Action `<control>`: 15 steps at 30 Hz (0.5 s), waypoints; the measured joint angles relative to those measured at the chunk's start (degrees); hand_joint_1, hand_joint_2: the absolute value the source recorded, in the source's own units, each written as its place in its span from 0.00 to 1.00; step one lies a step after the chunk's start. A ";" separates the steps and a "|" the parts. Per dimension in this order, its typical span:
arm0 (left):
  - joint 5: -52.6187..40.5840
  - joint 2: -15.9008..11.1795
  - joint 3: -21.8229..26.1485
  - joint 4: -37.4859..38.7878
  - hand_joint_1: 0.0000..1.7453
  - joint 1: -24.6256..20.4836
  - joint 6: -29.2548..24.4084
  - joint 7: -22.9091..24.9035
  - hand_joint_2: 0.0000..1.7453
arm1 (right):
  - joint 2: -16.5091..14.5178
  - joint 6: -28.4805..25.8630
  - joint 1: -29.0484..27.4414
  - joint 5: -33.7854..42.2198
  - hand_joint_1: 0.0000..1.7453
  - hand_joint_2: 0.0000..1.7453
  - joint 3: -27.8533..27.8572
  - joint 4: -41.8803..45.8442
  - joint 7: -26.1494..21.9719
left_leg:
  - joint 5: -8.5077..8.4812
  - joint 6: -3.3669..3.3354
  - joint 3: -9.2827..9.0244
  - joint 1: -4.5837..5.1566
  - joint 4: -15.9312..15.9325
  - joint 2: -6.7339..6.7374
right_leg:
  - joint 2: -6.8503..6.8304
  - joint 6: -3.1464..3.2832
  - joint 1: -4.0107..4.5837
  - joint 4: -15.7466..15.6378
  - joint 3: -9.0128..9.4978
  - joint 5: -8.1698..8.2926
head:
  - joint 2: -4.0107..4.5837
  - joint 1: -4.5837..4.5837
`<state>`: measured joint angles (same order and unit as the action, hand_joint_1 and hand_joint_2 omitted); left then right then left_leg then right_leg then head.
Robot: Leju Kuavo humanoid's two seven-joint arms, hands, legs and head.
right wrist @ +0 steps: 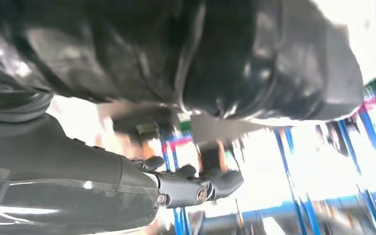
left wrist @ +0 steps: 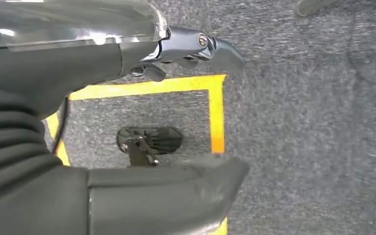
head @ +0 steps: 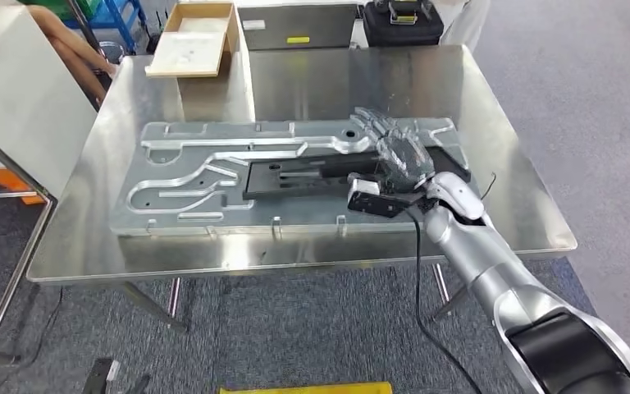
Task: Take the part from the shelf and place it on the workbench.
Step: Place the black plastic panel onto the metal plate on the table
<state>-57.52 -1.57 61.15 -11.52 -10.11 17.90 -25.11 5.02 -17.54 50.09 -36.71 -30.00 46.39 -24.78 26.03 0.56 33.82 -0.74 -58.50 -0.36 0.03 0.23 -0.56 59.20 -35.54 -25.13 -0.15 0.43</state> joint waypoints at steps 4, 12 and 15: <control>-0.04 0.19 -0.85 0.00 0.00 0.08 0.83 -0.48 0.00 | 2.37 -1.02 -3.90 1.14 0.00 0.00 4.09 14.13 0.02 | -0.62 -1.72 -0.05 -0.18 0.77 0.06 | -0.01 -1.13 -0.19 2.20 -0.92 -1.84 | 0.00 0.00; -0.07 0.64 -1.91 0.00 0.00 0.01 1.21 -0.62 0.00 | 4.90 -2.04 -9.00 2.13 0.00 0.00 9.35 28.79 -0.37 | -0.33 -2.35 -0.12 0.27 0.45 0.05 | 0.01 -0.83 -0.09 6.80 -2.70 -2.34 | 0.00 0.00; -0.03 0.78 -2.22 0.00 0.00 -0.09 1.64 -0.79 0.00 | 5.43 -3.65 -10.28 3.91 0.00 0.00 11.03 32.63 -1.37 | -0.08 -1.84 0.13 0.56 0.06 0.00 | 0.01 -0.31 0.35 0.37 0.26 -0.74 | 0.00 0.00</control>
<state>-57.55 -0.79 58.93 -11.52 -10.20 19.53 -25.90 10.45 -21.19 39.81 -32.80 -18.97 79.02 -26.15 25.95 -1.28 33.95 -0.18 -58.44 -0.36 0.04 -0.09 -0.21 59.57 -35.27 -25.87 -0.15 0.43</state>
